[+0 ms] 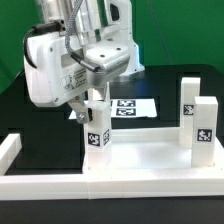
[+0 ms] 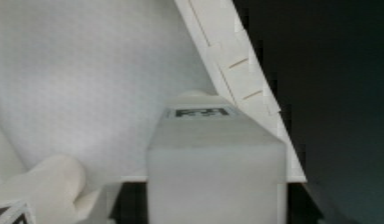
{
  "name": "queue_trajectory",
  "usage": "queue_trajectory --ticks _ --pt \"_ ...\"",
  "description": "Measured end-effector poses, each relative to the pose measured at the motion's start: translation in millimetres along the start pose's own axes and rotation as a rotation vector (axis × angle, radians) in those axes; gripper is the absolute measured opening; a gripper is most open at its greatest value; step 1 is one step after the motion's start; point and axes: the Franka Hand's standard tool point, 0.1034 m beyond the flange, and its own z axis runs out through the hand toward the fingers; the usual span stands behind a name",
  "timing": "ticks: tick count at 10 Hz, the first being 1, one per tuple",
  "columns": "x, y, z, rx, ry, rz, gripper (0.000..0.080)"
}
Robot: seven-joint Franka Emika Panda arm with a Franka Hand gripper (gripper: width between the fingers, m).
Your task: Assemble desk
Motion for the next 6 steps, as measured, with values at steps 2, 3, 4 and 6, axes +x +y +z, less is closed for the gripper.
queue_trajectory --ticks 2,3,4,6 --pt "0.2 1.1 -2.6 -0.027 0.009 -0.199 0.0539" --pt "-0.9 0.3 -3.1 -0.025 0.016 -0.337 0.0539" --pt "-4.4 2.5 -1.8 -0.034 0.034 -0.499 0.0626" --pt "-6.4 3.9 -0.7 -0.041 0.034 -0.687 0.0645"
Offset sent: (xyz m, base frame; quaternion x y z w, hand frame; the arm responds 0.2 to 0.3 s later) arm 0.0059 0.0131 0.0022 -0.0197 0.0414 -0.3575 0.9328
